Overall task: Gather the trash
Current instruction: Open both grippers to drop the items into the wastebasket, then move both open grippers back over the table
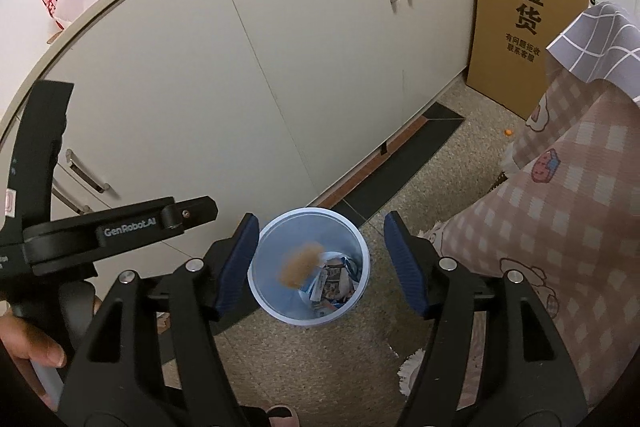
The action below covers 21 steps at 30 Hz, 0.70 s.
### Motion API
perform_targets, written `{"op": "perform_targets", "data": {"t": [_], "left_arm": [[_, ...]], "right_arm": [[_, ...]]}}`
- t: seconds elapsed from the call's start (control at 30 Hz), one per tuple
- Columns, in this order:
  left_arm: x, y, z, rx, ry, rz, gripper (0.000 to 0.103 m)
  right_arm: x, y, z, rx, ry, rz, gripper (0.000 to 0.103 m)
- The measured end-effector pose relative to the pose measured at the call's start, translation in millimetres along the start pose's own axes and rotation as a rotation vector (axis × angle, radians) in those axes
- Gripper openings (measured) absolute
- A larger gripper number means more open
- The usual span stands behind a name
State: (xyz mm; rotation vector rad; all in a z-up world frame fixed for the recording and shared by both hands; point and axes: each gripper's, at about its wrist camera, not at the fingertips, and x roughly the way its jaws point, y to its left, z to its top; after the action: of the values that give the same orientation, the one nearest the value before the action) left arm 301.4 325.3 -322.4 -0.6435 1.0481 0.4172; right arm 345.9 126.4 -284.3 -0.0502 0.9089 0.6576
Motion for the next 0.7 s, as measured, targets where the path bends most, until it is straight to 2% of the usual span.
{"op": "perform_targets", "data": {"t": [0.13, 0.33, 0.53, 0.7], "left_arm": [[-17.7, -1.6, -6.5, 0.011, -0.018, -0.003, 0.061], [-67.5, 2.9, -20.4, -0.002, -0.09, -0.021, 0.062], [-141.0, 1.0, -33.1, 0.0, -0.23, -0.033, 0.065], [-197.2, -16.7, -47.9, 0.026, -0.347, -0.056, 0.069]], "right_arm": [[-12.0, 5.6, 0.5, 0.001, -0.011, 0.016, 0.064], [-46.0, 18.9, 6.2, 0.003, -0.053, 0.057, 0.064], [-97.0, 33.7, 11.9, 0.005, -0.129, 0.11, 0.065], [-153.1, 34.1, 14.0, 0.018, -0.227, 0.14, 0.066]]}}
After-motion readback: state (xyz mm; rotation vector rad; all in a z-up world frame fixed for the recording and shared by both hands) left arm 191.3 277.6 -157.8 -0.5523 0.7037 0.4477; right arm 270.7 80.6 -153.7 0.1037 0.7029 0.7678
